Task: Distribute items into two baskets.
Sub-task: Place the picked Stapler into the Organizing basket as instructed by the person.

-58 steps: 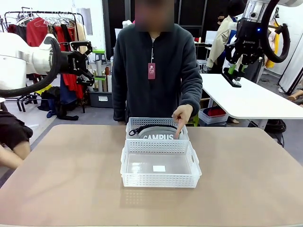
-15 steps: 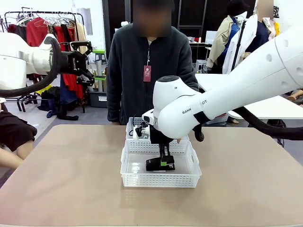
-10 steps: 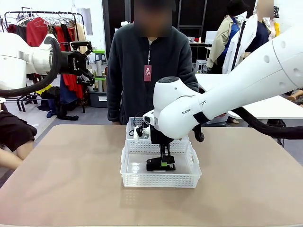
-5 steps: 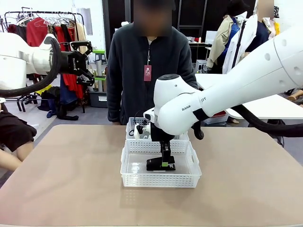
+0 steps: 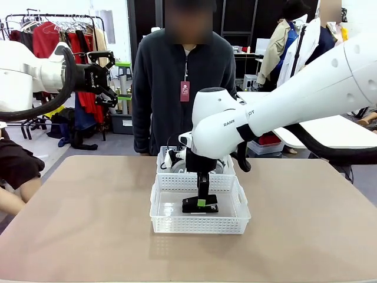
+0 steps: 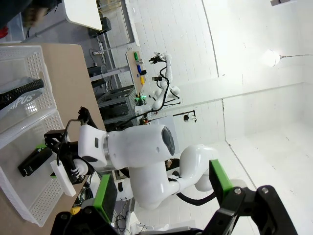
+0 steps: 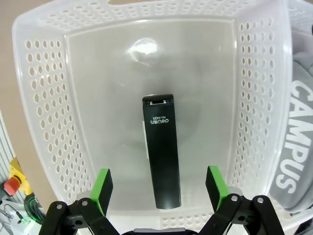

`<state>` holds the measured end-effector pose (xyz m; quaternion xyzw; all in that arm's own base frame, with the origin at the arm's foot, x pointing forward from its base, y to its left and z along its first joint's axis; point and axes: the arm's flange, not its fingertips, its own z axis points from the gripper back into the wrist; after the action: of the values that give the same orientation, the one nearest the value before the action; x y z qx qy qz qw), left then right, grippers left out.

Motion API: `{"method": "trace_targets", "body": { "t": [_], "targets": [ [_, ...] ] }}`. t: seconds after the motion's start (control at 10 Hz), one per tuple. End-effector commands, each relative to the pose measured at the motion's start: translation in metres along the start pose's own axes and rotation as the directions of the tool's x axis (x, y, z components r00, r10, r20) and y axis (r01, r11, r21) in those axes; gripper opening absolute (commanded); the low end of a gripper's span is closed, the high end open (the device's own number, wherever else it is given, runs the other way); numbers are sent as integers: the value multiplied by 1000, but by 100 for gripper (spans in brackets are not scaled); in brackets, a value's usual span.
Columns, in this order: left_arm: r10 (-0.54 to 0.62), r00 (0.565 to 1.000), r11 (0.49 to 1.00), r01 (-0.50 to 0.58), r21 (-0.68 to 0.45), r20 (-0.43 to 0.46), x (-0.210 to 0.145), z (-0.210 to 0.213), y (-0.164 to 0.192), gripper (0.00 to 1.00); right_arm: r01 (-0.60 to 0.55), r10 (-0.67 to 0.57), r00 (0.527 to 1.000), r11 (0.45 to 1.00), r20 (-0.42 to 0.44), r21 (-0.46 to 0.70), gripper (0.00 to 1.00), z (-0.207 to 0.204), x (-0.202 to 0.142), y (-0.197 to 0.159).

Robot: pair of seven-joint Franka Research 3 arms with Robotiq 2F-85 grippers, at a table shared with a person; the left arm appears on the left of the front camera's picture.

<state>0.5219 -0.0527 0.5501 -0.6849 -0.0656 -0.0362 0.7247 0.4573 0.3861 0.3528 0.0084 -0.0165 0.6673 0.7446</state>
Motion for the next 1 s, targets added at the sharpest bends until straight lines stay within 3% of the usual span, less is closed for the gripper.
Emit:
{"method": "trace_targets", "body": {
  "t": [0.0,0.1,0.6,0.9],
  "targets": [
    [9,1000,1000,-9,2,2,-1,1,-3,100,3,-4,999,1000,33,26,100,16,-7,-2],
    [9,1000,1000,-9,2,2,-1,1,-3,100,0,0,1000,1000,0,0,100,0,0,0],
    [9,1000,1000,-9,2,2,-1,1,-3,100,7,-7,1000,1000,3,12,100,-1,0,-2],
    [9,1000,1000,-9,2,2,-1,1,-3,100,194,-209,975,967,79,165,100,53,-16,0]
  ]
}}
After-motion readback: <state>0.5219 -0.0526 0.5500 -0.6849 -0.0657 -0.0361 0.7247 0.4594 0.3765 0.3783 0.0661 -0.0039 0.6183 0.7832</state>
